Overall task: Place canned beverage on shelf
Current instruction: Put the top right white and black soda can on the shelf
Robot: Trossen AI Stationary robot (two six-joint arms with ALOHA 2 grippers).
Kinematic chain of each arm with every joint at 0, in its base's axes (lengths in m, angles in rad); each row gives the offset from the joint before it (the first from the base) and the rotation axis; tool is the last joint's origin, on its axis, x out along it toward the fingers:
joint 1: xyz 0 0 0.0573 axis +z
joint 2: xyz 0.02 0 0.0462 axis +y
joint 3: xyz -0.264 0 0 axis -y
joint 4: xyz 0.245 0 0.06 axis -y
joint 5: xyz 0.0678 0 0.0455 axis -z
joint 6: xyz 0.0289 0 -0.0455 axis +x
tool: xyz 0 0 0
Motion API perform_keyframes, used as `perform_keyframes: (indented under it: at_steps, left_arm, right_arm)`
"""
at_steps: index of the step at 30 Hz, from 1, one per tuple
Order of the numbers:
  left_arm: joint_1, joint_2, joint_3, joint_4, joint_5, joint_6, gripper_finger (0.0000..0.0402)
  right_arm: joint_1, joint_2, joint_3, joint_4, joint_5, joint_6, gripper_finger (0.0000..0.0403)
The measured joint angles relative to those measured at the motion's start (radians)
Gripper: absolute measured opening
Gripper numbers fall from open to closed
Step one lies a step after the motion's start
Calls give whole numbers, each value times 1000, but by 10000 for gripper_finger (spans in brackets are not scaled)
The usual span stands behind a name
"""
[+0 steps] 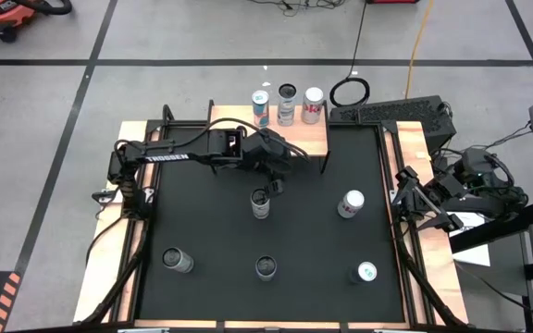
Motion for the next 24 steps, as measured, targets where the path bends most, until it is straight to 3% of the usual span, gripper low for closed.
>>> perform_keyframes:
  at_steps: [5, 11, 24]
  left_arm:
    - [-4, 0, 0, 0, 23, -8, 251]
    - [-4, 0, 0, -2, 42, -128, 251]
    - [-5, 0, 0, 61, 43, -131, 251]
  right_arm:
    - [0, 0, 0, 0, 0, 0, 345]
    - [0, 0, 0, 0, 0, 0, 345]
    - [0, 0, 0, 0, 0, -3, 345]
